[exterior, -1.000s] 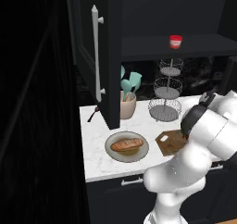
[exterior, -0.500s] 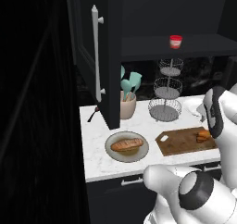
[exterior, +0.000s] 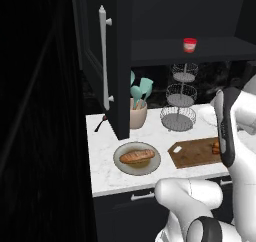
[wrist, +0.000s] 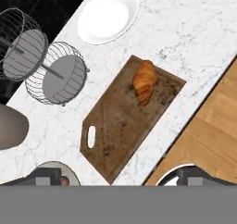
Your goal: From the different types of pastries on the counter, select a croissant and place it on the cutting board. Then retrieve a jar of jam from the cabinet and place it alongside the croissant on the cutting board.
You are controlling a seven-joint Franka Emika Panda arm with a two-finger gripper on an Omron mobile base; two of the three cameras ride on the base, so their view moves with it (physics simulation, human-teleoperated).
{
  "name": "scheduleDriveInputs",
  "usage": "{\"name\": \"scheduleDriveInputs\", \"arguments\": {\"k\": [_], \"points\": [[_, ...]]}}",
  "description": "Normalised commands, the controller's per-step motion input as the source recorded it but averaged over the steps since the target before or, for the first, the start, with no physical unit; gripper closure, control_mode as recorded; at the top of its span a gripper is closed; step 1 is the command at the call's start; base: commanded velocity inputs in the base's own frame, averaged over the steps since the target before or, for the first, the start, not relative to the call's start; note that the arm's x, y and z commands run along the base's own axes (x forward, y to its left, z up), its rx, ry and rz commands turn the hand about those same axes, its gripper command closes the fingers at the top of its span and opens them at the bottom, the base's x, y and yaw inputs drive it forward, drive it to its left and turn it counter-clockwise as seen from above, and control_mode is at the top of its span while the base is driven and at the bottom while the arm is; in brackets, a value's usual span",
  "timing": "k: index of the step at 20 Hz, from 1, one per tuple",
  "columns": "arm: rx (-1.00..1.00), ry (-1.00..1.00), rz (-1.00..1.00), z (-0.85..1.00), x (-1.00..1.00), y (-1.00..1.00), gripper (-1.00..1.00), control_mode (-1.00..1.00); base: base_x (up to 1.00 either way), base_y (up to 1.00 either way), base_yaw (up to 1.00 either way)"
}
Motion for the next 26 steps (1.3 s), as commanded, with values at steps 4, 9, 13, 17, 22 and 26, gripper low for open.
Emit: {"name": "scheduleDriveInputs", "arguments": {"k": [4, 9, 13, 17, 22, 26], "points": [[-0.03, -0.18, 0.08, 1.0, 0.02, 0.0, -1.0, -1.0, 0.0, 0.0, 0.0], [-0.11, -0.15, 0.05, 1.0, 0.04, 0.17, -1.0, -1.0, 0.0, 0.0, 0.0], [-0.18, -0.25, 0.0, 0.96, 0.2, 0.36, -1.0, -1.0, 0.0, 0.0, 0.0], [-0.18, -0.34, 0.0, 0.83, 0.2, 0.26, -1.0, -1.0, 0.0, 0.0, 0.0], [-0.13, -0.31, 0.01, 0.58, 0.28, 0.1, -1.0, -1.0, 0.0, 0.0, 0.0], [-0.17, -0.27, 0.03, 0.43, 0.21, 0.0, -1.0, -1.0, 0.0, 0.0, 0.0]]}}
